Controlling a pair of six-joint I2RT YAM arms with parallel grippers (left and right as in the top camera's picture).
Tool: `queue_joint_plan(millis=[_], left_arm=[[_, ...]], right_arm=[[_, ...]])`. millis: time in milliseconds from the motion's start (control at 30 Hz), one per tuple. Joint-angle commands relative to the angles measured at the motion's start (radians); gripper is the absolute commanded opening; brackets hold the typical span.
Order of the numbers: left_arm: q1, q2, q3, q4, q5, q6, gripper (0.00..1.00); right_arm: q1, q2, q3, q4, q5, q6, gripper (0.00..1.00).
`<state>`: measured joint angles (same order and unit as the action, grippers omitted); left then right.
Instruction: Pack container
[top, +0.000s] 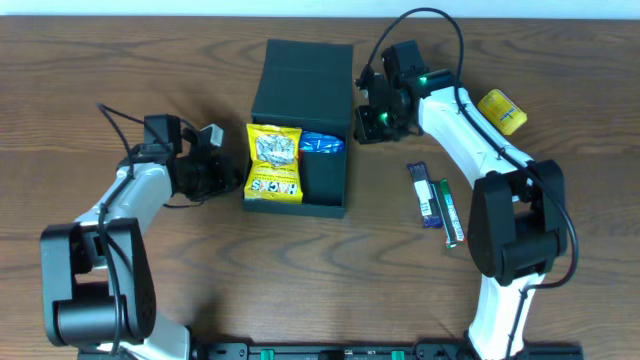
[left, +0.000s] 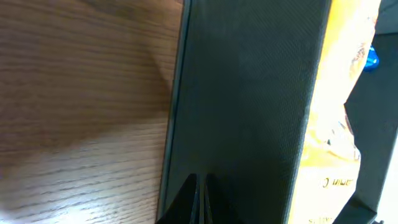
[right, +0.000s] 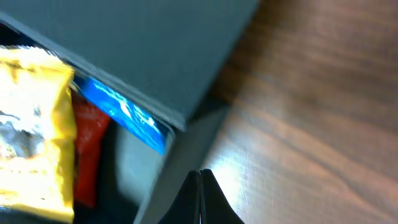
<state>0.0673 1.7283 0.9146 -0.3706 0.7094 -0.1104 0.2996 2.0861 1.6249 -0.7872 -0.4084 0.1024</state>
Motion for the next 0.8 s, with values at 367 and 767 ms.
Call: queue_joint_plan(millis=[367, 767], left_arm=[[-0.050, 0.011, -0.003, 0.006, -0.010, -0.063, 0.06], [-0.010, 0.011, 0.010, 0.033, -0.011, -0.061, 0.06]], right_arm=[[0.008, 0.049, -0.008, 0.073, -0.023, -0.006, 0.01], [-0.029, 0.013, 0.135, -0.082, 0.107, -0.023, 0.01]])
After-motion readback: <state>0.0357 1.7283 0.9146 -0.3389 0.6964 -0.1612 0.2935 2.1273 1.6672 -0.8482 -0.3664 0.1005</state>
